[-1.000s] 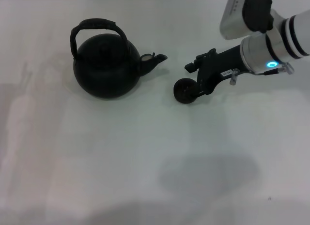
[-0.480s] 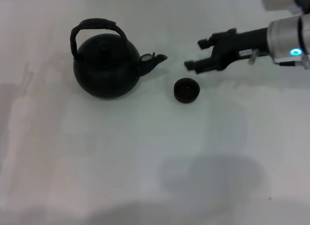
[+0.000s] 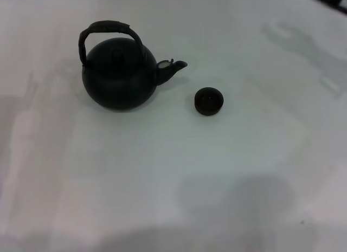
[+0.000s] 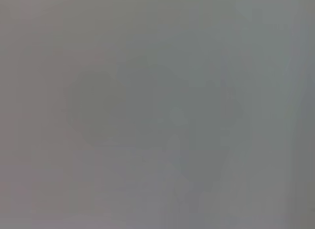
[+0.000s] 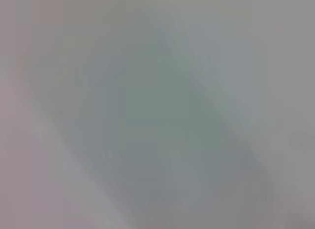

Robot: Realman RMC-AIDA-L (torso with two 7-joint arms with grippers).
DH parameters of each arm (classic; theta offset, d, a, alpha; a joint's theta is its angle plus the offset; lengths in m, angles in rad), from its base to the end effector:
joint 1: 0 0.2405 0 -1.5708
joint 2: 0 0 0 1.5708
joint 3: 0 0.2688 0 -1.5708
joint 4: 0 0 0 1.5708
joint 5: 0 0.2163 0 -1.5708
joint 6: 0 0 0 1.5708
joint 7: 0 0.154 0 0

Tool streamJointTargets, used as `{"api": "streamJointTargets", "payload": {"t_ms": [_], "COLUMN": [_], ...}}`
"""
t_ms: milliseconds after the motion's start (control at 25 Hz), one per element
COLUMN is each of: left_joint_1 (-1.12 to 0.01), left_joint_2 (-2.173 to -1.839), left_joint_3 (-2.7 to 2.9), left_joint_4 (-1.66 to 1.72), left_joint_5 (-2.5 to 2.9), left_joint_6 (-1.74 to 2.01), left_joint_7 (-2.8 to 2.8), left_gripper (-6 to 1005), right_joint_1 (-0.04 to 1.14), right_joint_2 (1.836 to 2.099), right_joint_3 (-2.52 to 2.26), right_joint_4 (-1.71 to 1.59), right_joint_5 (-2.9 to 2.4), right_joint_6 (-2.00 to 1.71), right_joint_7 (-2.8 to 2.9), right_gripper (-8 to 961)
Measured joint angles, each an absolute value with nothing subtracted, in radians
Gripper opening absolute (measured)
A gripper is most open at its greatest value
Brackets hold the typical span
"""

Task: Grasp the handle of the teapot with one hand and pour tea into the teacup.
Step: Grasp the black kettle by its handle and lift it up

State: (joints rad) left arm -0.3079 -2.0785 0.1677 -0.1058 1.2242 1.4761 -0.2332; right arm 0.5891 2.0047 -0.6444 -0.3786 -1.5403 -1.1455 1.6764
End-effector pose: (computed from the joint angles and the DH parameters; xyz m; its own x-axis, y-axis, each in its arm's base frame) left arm -0.3765 0.2737 -0.0019 0.6413 -0.1344 0.7555 0.7592 -0.0320 -0.6501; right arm 0.3002 0.4130 0.0203 0.2132 -0.4786 -0.8518 -0.9218 -0.3875 -0.0130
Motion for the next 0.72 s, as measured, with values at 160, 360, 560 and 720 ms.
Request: {"api": "streamJointTargets", "payload": {"t_ms": [160, 360, 560, 720], "left_joint_1": [-0.306, -0.302, -0.293, -0.287], "left_joint_2": [-2.079, -2.079, -2.078, -2.075], "left_joint_3": [0.192, 0.218, 0.287, 0.366], "left_joint_4": [-0.102, -0.103, -0.099, -0.097], "left_joint_5": [1.224, 1.225, 1.225, 1.226], "left_joint_6": [1.474, 1.474, 1.472, 1.468], "left_joint_7": [-0.233, -0.233, -0.232, -0.229], "left_gripper": [847, 846, 846, 847], "right_joint_1": [0.526, 0.53, 0.58, 0.599], "right_joint_2": [2.015, 2.026, 2.028, 2.027], "right_joint_3": [-0.602, -0.599, -0.596, -0.595], "right_joint_4": [-0.295, -0.095, 0.042, 0.043], "right_joint_5": [-1.275, -0.891, -0.73, -0.702], "right_joint_6": [-1.195, -1.211, -1.185, -1.084], "right_joint_7": [1.525, 0.919, 0.342, 0.228], "right_gripper": [828, 827, 825, 825]}}
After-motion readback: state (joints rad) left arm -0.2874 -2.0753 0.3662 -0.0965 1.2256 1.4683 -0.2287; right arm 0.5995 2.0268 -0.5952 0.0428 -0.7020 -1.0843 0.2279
